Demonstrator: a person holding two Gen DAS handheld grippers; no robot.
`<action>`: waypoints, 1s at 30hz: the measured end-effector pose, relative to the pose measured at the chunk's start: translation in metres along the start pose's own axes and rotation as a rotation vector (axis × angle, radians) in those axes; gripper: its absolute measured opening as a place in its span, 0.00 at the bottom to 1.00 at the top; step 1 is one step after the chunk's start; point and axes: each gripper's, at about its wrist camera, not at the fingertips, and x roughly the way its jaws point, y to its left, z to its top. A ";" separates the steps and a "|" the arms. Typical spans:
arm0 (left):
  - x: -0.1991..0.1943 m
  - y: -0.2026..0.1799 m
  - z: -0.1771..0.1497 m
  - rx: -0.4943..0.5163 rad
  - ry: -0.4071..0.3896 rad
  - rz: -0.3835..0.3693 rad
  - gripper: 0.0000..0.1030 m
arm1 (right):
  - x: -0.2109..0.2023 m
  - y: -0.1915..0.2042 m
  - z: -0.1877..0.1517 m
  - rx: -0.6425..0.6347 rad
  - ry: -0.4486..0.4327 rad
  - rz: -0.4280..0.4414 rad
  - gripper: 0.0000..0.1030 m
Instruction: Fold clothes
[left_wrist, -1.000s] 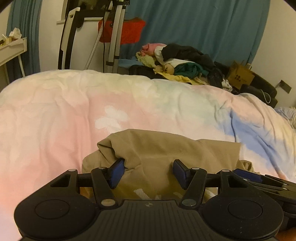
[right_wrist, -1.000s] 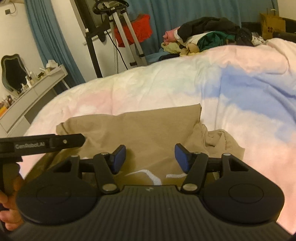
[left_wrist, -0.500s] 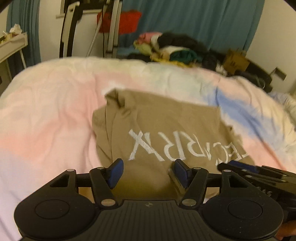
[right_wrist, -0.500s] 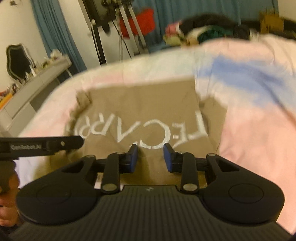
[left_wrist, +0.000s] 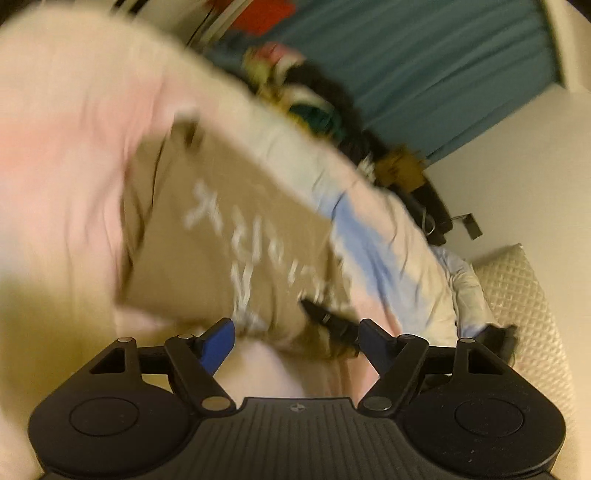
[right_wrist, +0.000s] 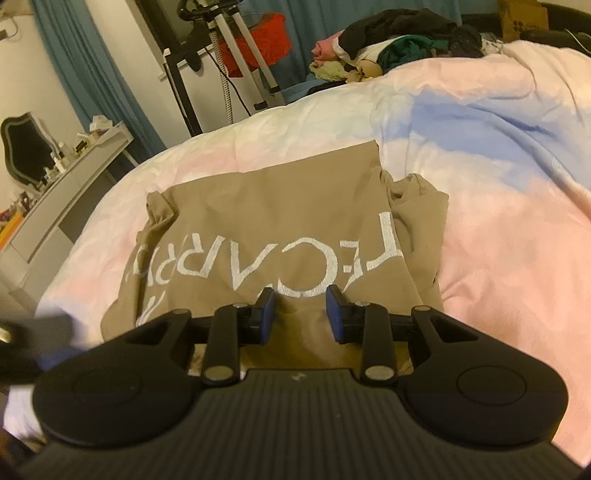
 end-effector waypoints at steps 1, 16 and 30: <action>0.010 0.007 0.001 -0.054 0.011 0.000 0.72 | 0.000 -0.001 0.000 0.004 -0.001 0.001 0.31; 0.010 0.058 0.006 -0.403 -0.151 0.032 0.30 | -0.004 -0.003 -0.004 0.026 -0.013 0.000 0.31; 0.017 0.072 0.017 -0.487 -0.166 0.032 0.35 | 0.008 -0.018 -0.040 0.622 0.198 0.533 0.84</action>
